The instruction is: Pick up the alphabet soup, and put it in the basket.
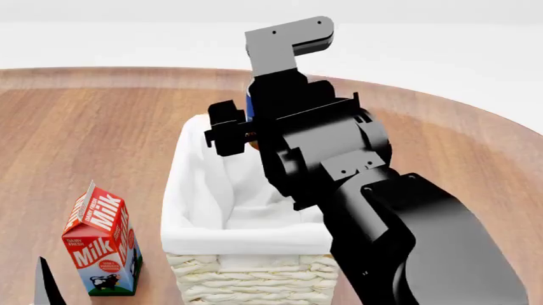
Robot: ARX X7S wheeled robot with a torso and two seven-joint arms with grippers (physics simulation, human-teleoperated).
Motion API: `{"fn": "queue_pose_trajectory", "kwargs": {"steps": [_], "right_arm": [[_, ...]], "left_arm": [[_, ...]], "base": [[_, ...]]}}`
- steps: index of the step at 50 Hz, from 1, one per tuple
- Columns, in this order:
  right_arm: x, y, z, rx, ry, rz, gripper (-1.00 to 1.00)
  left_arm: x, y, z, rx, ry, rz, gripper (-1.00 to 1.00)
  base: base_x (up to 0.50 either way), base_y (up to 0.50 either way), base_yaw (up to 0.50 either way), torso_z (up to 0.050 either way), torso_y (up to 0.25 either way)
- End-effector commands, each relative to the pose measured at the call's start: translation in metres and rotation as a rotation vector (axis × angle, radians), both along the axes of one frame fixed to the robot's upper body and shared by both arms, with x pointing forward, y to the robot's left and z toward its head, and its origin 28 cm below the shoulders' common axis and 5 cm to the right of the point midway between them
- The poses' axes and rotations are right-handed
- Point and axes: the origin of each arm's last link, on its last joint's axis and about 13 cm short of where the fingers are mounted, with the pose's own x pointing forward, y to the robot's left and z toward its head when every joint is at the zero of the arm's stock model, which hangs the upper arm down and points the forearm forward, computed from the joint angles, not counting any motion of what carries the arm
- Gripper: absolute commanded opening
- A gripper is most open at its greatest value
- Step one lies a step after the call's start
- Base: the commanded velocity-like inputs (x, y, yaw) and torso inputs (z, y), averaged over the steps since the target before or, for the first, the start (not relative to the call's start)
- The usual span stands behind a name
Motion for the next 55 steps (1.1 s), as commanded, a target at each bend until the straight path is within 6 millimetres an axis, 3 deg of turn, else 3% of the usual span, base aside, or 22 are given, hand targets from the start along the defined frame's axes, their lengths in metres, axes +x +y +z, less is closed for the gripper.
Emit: {"fn": "queue_pose_trajectory", "kwargs": {"steps": [1, 55], "right_arm": [[0.0002, 0.0003, -0.0021, -0.029, -0.014, 0.02, -1.0], [-0.0028, 0.0084, -0.0023, -0.017, -0.016, 0.082, -1.0]], "left_arm": [[-0.0003, -0.0004, 0.0001, 0.009, -0.003, 0.001, 1.0], [-0.0008, -0.0032, -0.0006, 0.039, -0.003, 0.005, 1.0]], "base": [[0.0, 0.0, 0.0, 0.0, 0.0], [0.0, 0.0, 0.0, 0.0, 0.001]]}}
